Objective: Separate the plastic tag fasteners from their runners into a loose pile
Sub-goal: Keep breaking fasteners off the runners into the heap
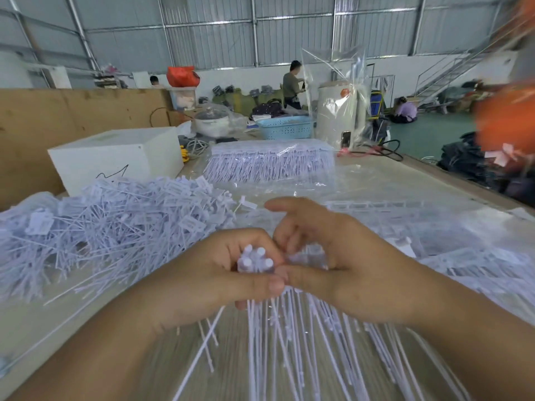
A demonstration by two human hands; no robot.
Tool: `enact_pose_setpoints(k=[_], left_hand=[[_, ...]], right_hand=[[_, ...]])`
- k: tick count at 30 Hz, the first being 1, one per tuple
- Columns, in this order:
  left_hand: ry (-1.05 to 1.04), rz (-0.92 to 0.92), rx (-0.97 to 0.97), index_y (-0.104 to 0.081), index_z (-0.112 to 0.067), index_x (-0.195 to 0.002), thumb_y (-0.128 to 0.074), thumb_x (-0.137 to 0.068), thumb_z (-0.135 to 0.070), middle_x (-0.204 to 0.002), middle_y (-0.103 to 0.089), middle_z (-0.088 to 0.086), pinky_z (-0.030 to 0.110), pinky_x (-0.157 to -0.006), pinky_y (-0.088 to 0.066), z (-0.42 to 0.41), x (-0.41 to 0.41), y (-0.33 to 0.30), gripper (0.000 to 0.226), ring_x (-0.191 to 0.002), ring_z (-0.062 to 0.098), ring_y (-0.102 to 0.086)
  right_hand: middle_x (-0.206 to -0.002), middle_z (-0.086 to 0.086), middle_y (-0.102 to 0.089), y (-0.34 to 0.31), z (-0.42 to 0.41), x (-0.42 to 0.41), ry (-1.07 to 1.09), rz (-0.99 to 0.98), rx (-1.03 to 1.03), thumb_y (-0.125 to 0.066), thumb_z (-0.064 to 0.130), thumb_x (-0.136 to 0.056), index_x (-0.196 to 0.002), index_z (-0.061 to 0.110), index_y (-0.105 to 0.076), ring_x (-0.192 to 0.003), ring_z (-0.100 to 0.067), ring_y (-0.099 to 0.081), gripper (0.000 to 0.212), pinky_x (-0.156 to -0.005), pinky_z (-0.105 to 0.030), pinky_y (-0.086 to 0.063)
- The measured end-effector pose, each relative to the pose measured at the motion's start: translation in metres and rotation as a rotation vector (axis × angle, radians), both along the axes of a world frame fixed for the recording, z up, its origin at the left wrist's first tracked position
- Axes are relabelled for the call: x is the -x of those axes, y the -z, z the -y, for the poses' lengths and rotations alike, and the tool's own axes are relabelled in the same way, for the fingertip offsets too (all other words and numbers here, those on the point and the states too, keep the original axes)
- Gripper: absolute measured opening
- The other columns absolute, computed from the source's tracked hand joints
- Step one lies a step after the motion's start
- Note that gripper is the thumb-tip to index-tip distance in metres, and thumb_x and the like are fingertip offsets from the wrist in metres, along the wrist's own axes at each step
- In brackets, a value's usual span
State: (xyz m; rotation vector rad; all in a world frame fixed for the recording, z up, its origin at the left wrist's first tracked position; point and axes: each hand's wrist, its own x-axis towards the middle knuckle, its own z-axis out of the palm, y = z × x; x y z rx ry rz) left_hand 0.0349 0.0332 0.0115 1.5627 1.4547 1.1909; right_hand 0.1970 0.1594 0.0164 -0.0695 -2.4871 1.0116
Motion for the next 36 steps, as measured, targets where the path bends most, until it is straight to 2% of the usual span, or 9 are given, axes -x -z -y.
enact_pose_setpoints(k=[4,7,10,15,18,24,27,31,36], left_hand=[[-0.149,-0.022,-0.115,-0.065,-0.025,-0.068,-0.076,-0.064,-0.041,-0.063,-0.056,-0.006,0.023,-0.055,-0.044,-0.001,0.003,-0.001,0.019,-0.058,0.010,-0.052],[-0.160,-0.024,-0.148,-0.065,-0.028,-0.067,-0.076,-0.067,-0.038,-0.062,-0.054,-0.008,0.017,-0.053,-0.042,-0.002,-0.003,-0.001,0.015,-0.056,0.007,-0.051],[-0.236,-0.035,-0.189,-0.064,-0.028,-0.065,-0.073,-0.072,-0.026,-0.060,-0.053,-0.011,0.012,-0.049,-0.041,-0.003,-0.004,-0.001,0.012,-0.053,0.003,-0.048],[-0.270,-0.024,-0.193,-0.067,-0.026,-0.065,-0.079,-0.065,-0.029,-0.061,-0.054,-0.009,0.012,-0.051,-0.041,-0.001,0.002,-0.003,0.012,-0.055,0.004,-0.049],[-0.152,-0.021,-0.144,-0.067,-0.026,-0.064,-0.083,-0.061,-0.028,-0.059,-0.056,-0.010,0.013,-0.055,-0.043,-0.001,-0.003,-0.001,0.016,-0.056,0.003,-0.051],[-0.044,-0.034,-0.120,-0.068,-0.029,-0.066,-0.077,-0.065,-0.033,-0.059,-0.061,-0.009,0.015,-0.059,-0.047,0.001,-0.005,-0.001,0.010,-0.057,0.005,-0.059],[-0.058,-0.003,-0.143,-0.068,-0.028,-0.068,-0.076,-0.068,-0.034,-0.058,-0.061,-0.007,0.024,-0.059,-0.050,0.000,-0.004,0.000,0.010,-0.055,0.008,-0.059],[-0.097,0.076,-0.152,-0.067,-0.026,-0.071,-0.082,-0.063,-0.055,-0.050,-0.056,-0.001,0.038,-0.056,-0.042,0.002,0.002,-0.001,0.033,-0.046,0.016,-0.053],[-0.341,0.034,-0.327,-0.050,-0.023,-0.058,-0.083,-0.054,-0.040,-0.054,-0.044,-0.006,0.028,-0.046,-0.044,-0.004,-0.011,0.003,0.038,-0.046,0.013,-0.045]], right_hand=[[-0.105,0.016,-0.060,-0.006,-0.005,-0.005,0.127,-0.264,0.017,-0.062,0.019,-0.086,-0.123,0.030,-0.055,-0.107,-0.010,-0.058,0.039,-0.076,-0.040,-0.056],[-0.110,0.012,-0.061,-0.010,-0.009,-0.008,0.210,-0.099,-0.286,-0.057,0.026,-0.094,-0.120,0.019,-0.062,-0.105,-0.003,-0.054,0.028,-0.080,-0.017,-0.049],[-0.093,0.004,-0.066,-0.011,-0.016,-0.008,0.288,0.072,-0.524,-0.051,0.040,-0.096,-0.102,0.016,-0.068,-0.087,-0.014,-0.059,0.030,-0.079,-0.035,-0.048],[-0.092,0.012,-0.063,-0.019,-0.028,-0.015,0.200,0.256,-0.102,-0.064,0.056,-0.081,-0.095,0.031,-0.069,-0.085,-0.005,-0.060,0.028,-0.079,-0.031,-0.047],[-0.095,0.014,-0.067,-0.015,-0.026,-0.013,0.154,0.279,-0.109,-0.071,0.052,-0.079,-0.100,0.033,-0.070,-0.090,0.004,-0.059,0.029,-0.084,-0.029,-0.048],[-0.082,0.007,-0.067,-0.016,-0.022,-0.012,0.028,0.346,-0.093,-0.073,0.042,-0.083,-0.089,0.024,-0.072,-0.079,-0.007,-0.062,0.019,-0.079,-0.034,-0.049],[-0.074,0.003,-0.062,-0.012,-0.018,-0.008,0.040,0.285,-0.038,-0.074,0.036,-0.084,-0.081,0.020,-0.067,-0.071,-0.013,-0.059,0.018,-0.074,-0.037,-0.050],[-0.048,0.011,-0.040,-0.010,-0.016,-0.005,0.109,0.137,0.094,-0.077,0.036,-0.079,-0.065,0.018,-0.058,-0.044,-0.005,-0.035,0.030,-0.045,-0.019,-0.029],[-0.047,0.009,-0.030,-0.008,-0.006,0.000,0.160,-0.028,0.153,-0.071,0.029,-0.086,-0.062,0.008,-0.048,-0.041,-0.006,-0.026,0.039,-0.041,-0.019,-0.021]])
